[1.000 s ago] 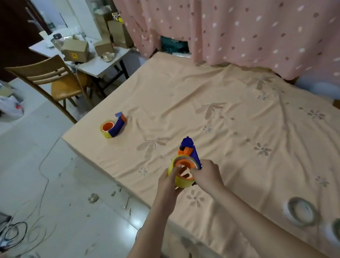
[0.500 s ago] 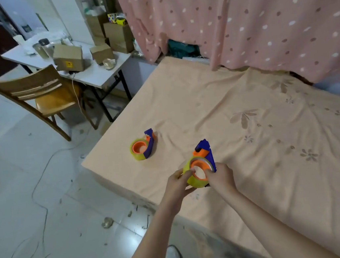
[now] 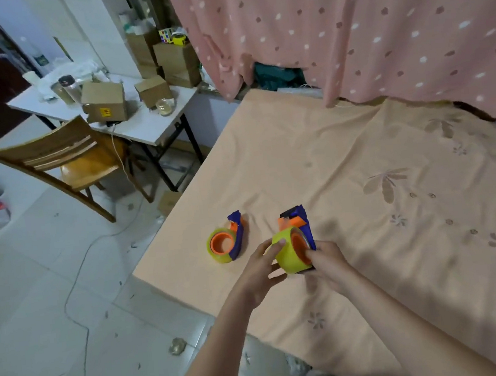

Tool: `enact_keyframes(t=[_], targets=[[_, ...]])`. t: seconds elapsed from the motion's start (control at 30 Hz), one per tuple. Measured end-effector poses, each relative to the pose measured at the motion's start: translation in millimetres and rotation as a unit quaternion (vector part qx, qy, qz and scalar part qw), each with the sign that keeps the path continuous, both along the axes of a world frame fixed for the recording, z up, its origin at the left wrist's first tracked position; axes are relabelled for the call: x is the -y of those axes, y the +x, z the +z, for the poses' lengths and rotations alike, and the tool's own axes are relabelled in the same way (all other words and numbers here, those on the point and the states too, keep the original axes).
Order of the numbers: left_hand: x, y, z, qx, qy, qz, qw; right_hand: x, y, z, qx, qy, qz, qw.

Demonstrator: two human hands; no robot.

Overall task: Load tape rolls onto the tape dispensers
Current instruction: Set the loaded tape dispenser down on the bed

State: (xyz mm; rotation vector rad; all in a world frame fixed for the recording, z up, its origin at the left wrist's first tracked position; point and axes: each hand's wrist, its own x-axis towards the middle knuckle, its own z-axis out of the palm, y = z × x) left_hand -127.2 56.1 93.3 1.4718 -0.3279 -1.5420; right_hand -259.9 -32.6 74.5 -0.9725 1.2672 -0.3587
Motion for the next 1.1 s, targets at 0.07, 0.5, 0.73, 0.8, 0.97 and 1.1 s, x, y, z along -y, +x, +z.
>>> enact_keyframes(t=[0.07,0.5,0.73,0.8,0.97,1.1], targets=[[8.7,9.2,-4.9,0.006,0.020,-0.019,1.000,5.8,8.6,-0.4,0.008,0.010,-0.001,1.000],[52.6,67.9,-22.2,-0.084,-0.002,-0.175,0.981,9.9,67.1,-5.4,-0.086,-0.011,0.047,0.995],[60.2,106.3,-29.7,-0.064,0.027,-0.244,0.967,-1.4,91.1,-3.0,-0.211,-0.074,0.147,0.963],[60.6,114.9,-33.4,-0.052,0.024,-0.247,0.967,1.8,87.0,9.4,-0.295,-0.093,0.210,0.927],[66.3,125.7,-41.0,-0.016,0.001,-0.248,0.969,23.1,81.7,48.1,-0.298,-0.283,0.034,0.911],[70.4,120.5,-38.1,0.012,-0.024,-0.282,0.959,35.5,96.4,70.4,-0.252,-0.296,0.129,0.912]])
